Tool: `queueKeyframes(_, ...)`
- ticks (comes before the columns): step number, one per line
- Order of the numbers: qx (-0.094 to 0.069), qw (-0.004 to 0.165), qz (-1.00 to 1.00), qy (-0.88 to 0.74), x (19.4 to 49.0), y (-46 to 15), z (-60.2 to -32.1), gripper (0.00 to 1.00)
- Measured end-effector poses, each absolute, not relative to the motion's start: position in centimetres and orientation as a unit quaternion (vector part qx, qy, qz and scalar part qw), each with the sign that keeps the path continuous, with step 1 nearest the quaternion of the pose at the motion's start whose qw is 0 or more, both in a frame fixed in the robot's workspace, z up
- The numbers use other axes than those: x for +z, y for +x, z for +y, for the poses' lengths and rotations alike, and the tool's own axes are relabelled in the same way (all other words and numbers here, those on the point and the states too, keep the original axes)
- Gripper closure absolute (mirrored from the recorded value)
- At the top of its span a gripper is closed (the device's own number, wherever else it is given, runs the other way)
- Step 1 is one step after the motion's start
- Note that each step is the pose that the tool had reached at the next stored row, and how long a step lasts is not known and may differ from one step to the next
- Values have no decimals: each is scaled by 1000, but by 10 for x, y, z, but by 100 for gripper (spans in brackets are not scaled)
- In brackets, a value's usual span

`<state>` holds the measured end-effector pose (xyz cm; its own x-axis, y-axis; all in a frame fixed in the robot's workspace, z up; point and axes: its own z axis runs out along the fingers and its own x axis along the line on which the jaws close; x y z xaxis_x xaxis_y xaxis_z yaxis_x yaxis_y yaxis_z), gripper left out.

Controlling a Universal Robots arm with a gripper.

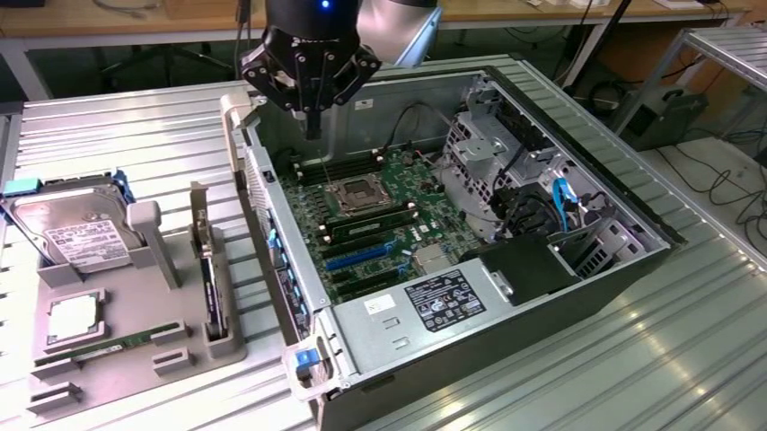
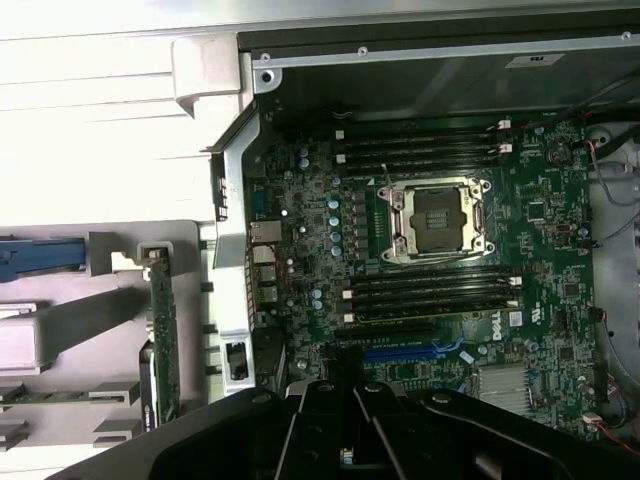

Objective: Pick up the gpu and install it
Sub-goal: 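Reach for the gpu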

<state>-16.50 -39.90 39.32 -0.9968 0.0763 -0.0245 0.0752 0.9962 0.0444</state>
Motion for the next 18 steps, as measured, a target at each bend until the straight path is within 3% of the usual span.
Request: queueKeyframes(18,22,13,999,38,393,-171,-399,89)
